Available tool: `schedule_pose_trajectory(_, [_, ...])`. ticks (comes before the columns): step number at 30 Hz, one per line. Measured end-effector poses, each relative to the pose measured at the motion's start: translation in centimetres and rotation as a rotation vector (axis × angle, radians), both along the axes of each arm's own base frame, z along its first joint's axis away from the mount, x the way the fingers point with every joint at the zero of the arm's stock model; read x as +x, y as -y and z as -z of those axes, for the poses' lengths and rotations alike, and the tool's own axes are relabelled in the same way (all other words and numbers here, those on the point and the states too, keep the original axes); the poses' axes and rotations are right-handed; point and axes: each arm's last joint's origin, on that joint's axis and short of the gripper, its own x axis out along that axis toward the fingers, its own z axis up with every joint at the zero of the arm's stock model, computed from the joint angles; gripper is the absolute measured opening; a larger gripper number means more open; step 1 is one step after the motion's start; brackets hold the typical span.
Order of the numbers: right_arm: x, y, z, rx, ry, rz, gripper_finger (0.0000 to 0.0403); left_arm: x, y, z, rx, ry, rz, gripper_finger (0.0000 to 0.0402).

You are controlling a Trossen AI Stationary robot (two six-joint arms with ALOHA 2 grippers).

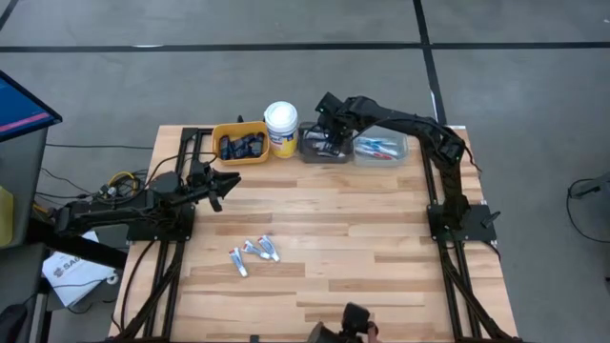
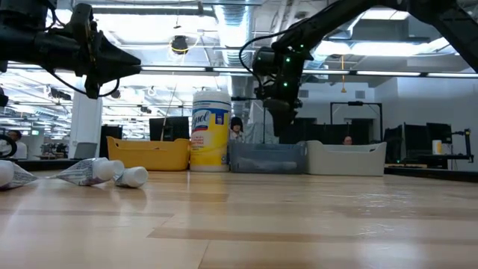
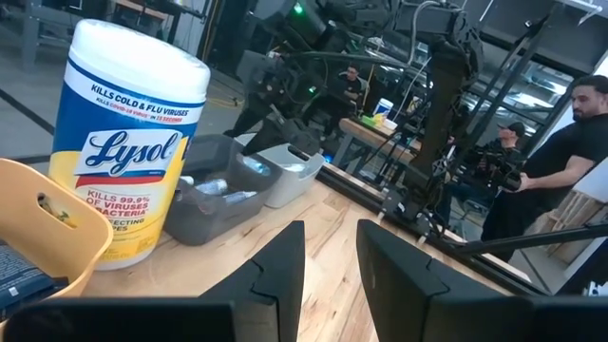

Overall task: Pick & Place Travel size toiletries
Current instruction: Put the white toothpaste into the black bin

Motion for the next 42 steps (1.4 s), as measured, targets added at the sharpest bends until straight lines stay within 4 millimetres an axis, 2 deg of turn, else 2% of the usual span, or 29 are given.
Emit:
schedule_pose_trajectory(4, [0.4, -0.8, -1.4, 0.011, -0.001, 0.002, 0.0246, 0.0, 0.0, 0.0, 0.0, 0.002, 0.0, 0.0095])
schedule_pose_trajectory(7, [0.8, -1.7, -3.8, 0.018, 0.017, -0.017, 0.0258, 0.0, 0.0, 0.0, 0.0, 0.002, 0.0, 0.0095])
schedule_pose_trajectory(9, [1.0, -2.7, -6.1, 0.02, 0.064, -0.049, 0.0258, 0.0, 0.0, 0.0, 0.001, 0.002, 0.001, 0.0095])
schedule_pose_trajectory(14, [0.1, -6.4, -14.1, -0.025, 0.307, -0.157, 0.0249, 0.0, 0.0, 0.0, 0.001, 0.004, 0.004, 0.0095])
schedule_pose_trajectory(17, [-1.5, -9.0, -18.4, -0.08, 0.446, -0.205, 0.0243, 0.0, 0.0, -0.1, 0.001, 0.011, 0.004, 0.0095])
schedule_pose_trajectory(21, [-5.3, -12.7, -23.5, -0.127, 0.632, -0.239, 0.0235, 0.0, 0.0, -0.4, 0.001, 0.042, 0.004, 0.0095])
schedule_pose_trajectory(26, [-10.4, -17.2, -27.8, -0.128, 0.804, -0.304, 0.0224, -0.1, 0.0, -1.3, 0.02, 0.14, 0.004, 0.0095])
schedule_pose_trajectory(31, [-15.2, -21.4, -30.4, -0.113, 0.935, -0.453, 0.0214, -0.5, 0.1, -3.1, -0.054, 0.372, 0.027, 0.0095])
schedule_pose_trajectory(35, [-18.7, -22.9, -30.8, -0.113, 0.998, -0.506, 0.0204, -1.0, 0.5, -4.8, -0.072, 0.548, 0.159, 0.0095])
schedule_pose_trajectory(38, [-21.3, -23.2, -29.9, -0.144, 1.037, -0.482, 0.0193, -1.6, 1.0, -7.2, -0.05, 0.623, 0.281, 0.0095])
schedule_pose_trajectory(42, [-23.2, -23.2, -26.9, -0.166, 1.132, -0.462, 0.0176, -1.9, 1.3, -10.5, -0.022, 0.666, 0.376, 0.0095])
